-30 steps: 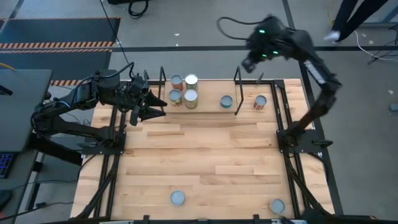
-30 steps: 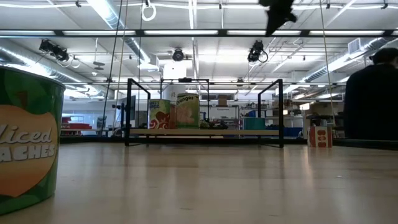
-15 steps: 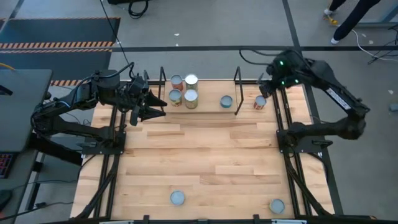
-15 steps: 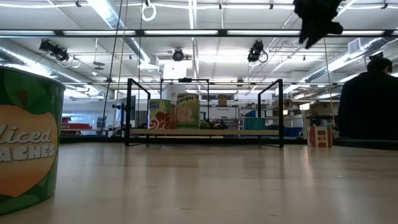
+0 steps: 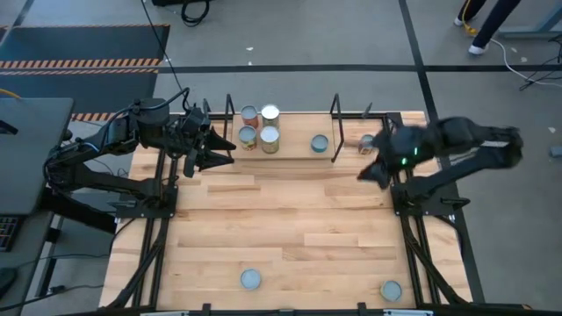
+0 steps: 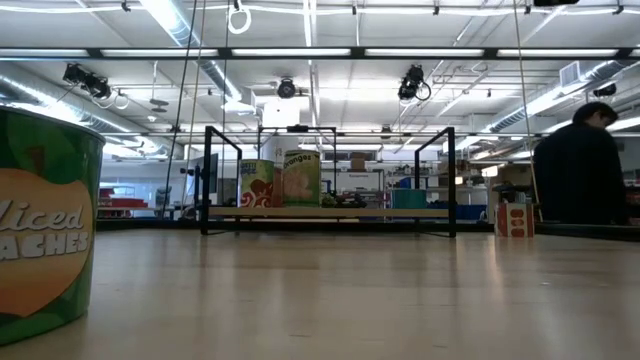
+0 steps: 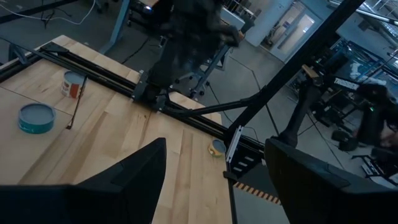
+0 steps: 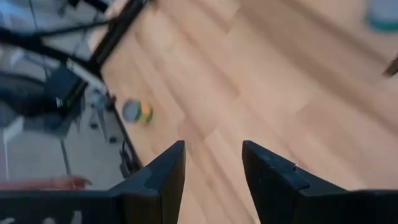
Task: Pick and place cans onto a shelf
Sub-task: Put the canned mushrooms on the shelf
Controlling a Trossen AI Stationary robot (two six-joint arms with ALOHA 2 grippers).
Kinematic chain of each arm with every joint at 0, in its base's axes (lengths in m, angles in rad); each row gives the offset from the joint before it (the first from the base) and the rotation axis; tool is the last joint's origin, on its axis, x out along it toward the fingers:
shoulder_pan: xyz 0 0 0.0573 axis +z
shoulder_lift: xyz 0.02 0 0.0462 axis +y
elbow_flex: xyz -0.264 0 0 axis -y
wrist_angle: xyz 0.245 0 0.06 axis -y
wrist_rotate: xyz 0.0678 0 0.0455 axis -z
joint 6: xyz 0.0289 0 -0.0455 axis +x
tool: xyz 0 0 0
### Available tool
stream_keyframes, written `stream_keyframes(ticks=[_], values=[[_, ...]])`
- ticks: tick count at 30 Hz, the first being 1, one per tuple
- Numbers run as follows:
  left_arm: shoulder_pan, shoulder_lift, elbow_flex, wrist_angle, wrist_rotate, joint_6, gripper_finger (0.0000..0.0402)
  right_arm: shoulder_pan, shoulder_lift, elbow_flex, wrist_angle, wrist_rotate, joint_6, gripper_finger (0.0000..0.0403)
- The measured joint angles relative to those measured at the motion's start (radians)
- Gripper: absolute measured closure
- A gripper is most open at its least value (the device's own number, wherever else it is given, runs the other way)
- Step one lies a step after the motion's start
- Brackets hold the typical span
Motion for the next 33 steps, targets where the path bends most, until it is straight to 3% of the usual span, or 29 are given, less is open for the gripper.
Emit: stream_keyframes(ticks=[4,8,15,25,33], values=[[0.0,0.0,0.0,0.0,0.0,0.0,0.0127,0.219,0.093,0.0,-0.004,0.108,0.088,0.0236],[0.0,0.0,0.0,0.0,0.0,0.0,0.0127,0.353,0.218,0.0,-0.008,0.218,0.199,0.0232],[0.0,0.0,0.0,0.0,0.0,0.0,0.0127,0.562,0.409,-0.001,0.048,0.053,0.176,0.0187],[0.0,0.0,0.0,0.0,0.0,0.0,0.0127,0.937,0.656,-0.001,0.106,0.068,0.622,0.0109],[0.0,0.0,0.0,0.0,0.0,0.0,0.0127,1.036,0.757,0.0,0.183,0.038,0.705,0.0056]])
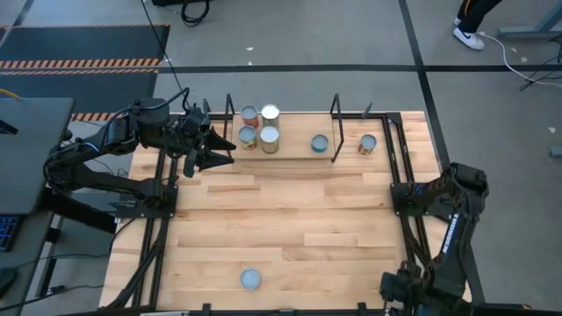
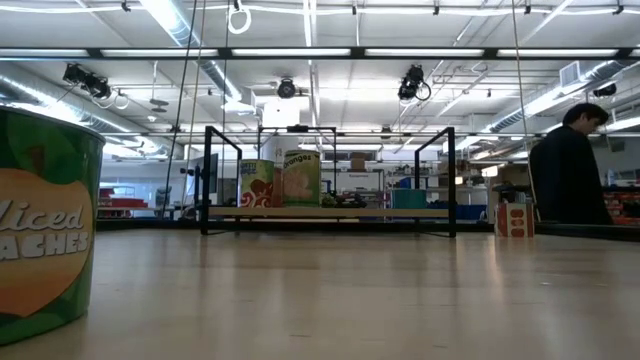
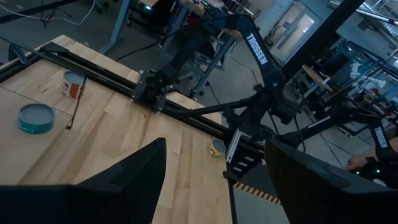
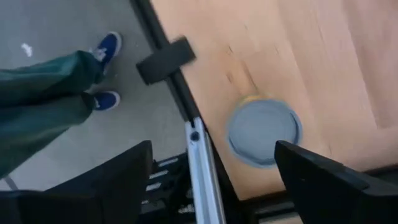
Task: Pick and place cans onto a shelf
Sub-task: Put the canned mushrooms on the shelf
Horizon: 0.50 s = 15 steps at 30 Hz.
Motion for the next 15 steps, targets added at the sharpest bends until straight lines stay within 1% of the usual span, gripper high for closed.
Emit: stream_keyframes(ticks=[2,5,8,10,11,13,15], values=[[0.0,0.0,0.0,0.0,0.0,0.0,0.0127,0.0,0.014,0.0,-0.014,-0.023,0.038,0.0046],[0.0,0.0,0.0,0.0,0.0,0.0,0.0127,-0.001,0.038,0.0,-0.006,-0.011,0.096,0.0035],[0.0,0.0,0.0,0.0,0.0,0.0,0.0127,-0.001,0.061,0.001,-0.037,-0.008,0.193,0.0028],[0.0,0.0,0.0,0.0,0.0,0.0,0.0127,-0.01,0.079,-0.002,-0.056,-0.035,0.246,0.0024],[0.0,0.0,0.0,0.0,0.0,0.0,0.0127,-0.02,0.083,-0.005,-0.057,-0.066,0.272,0.0022],[0.0,0.0,0.0,0.0,0.0,0.0,0.0127,-0.042,0.083,-0.005,-0.052,-0.117,0.285,0.0015],[0.0,0.0,0.0,0.0,0.0,0.0,0.0127,-0.061,0.087,-0.005,-0.052,-0.147,0.285,0.0007]])
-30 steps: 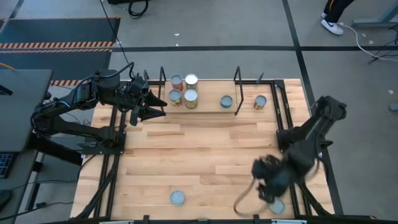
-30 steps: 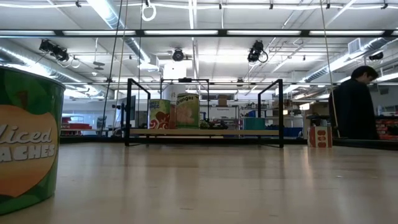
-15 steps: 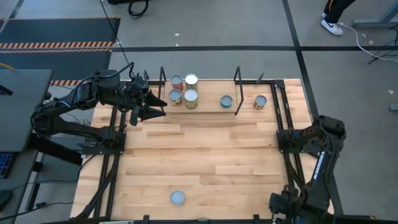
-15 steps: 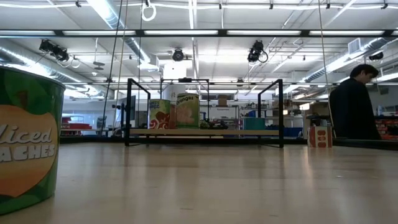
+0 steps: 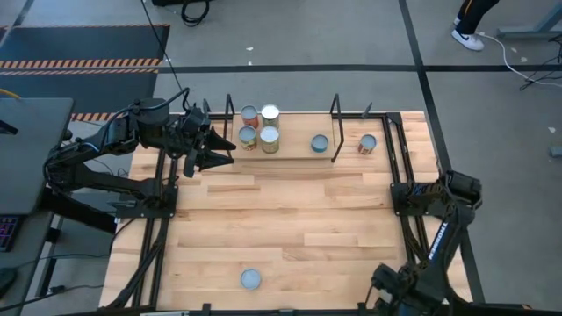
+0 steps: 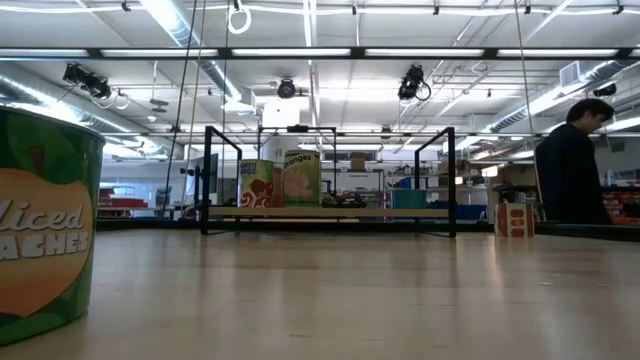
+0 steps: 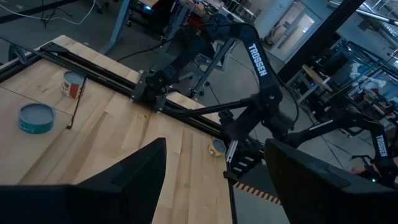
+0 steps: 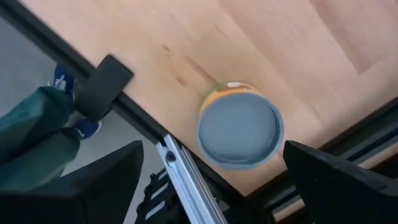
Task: Pick and place cans onto a shelf
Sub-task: Put the canned mushrooms on the shelf
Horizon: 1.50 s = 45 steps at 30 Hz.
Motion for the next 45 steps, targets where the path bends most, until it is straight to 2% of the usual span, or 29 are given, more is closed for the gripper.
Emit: stream_keyframes(ticks=[4,7,13,31,34,39,41,45], values=[[0.0,0.0,0.0,0.0,0.0,0.0,0.0127,-0.022,-0.007,-0.039,0.036,-0.039,-0.001,0.0004],[0.0,0.0,0.0,0.0,0.0,0.0,0.0127,-0.024,-0.019,-0.116,0.137,-0.083,0.006,0.0003],[0.0,0.0,0.0,0.0,0.0,0.0,0.0127,-0.006,-0.021,-0.178,0.18,-0.086,0.067,0.0003],[0.0,0.0,0.0,0.0,0.0,0.0,0.0127,-0.002,-0.012,-0.279,0.289,-0.075,-0.004,0.0017],[0.0,0.0,0.0,0.0,0.0,0.0,0.0127,-0.006,-0.012,-0.303,0.313,-0.096,-0.06,0.0037],[0.0,0.0,0.0,0.0,0.0,0.0,0.0127,-0.059,-0.028,-0.302,0.307,-0.194,-0.228,0.0088],[0.0,0.0,0.0,0.0,0.0,0.0,0.0127,-0.107,-0.043,-0.275,0.267,-0.196,-0.317,0.0109],[0.0,0.0,0.0,0.0,0.0,0.0,0.0127,-0.243,-0.068,-0.18,0.125,-0.147,-0.568,0.0112]])
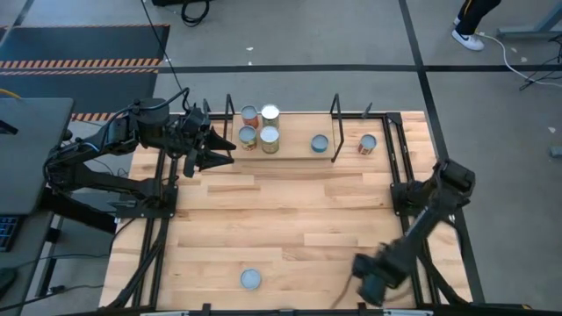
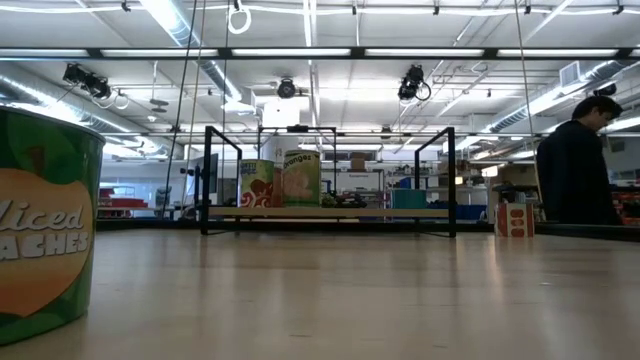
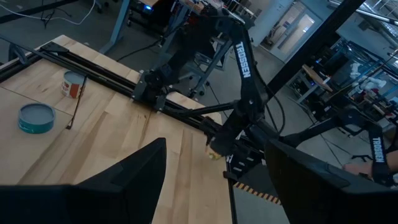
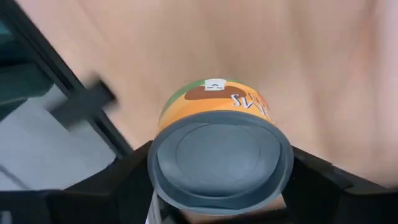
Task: Pick and place cans onto a shelf
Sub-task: Put the canned mushrooms on the shelf
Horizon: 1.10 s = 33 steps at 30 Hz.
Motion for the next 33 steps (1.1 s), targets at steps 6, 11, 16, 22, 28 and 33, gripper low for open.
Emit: stream_keyframes(ticks=[6,11,16,22,28,33], values=[[0.0,0.0,0.0,0.0,0.0,0.0,0.0127,-0.261,-0.008,0.169,-0.133,0.124,-0.505,0.0109],[0.0,0.0,0.0,0.0,0.0,0.0,0.0127,-0.489,-0.008,0.292,-0.186,0.225,-0.901,0.0108],[0.0,0.0,0.0,0.0,0.0,0.0,0.0127,-0.699,0.011,0.464,-0.255,0.306,-1.178,0.0108],[0.0,0.0,0.0,0.0,0.0,0.0,0.0127,-0.917,0.142,0.69,-0.339,0.401,-1.452,0.0108],[0.0,0.0,0.0,0.0,0.0,0.0,0.0127,-1.116,0.23,0.839,-0.367,0.446,-1.666,0.0107],[0.0,0.0,0.0,0.0,0.0,0.0,0.0127,-1.284,0.254,0.844,-0.352,0.474,-1.785,0.0107]])
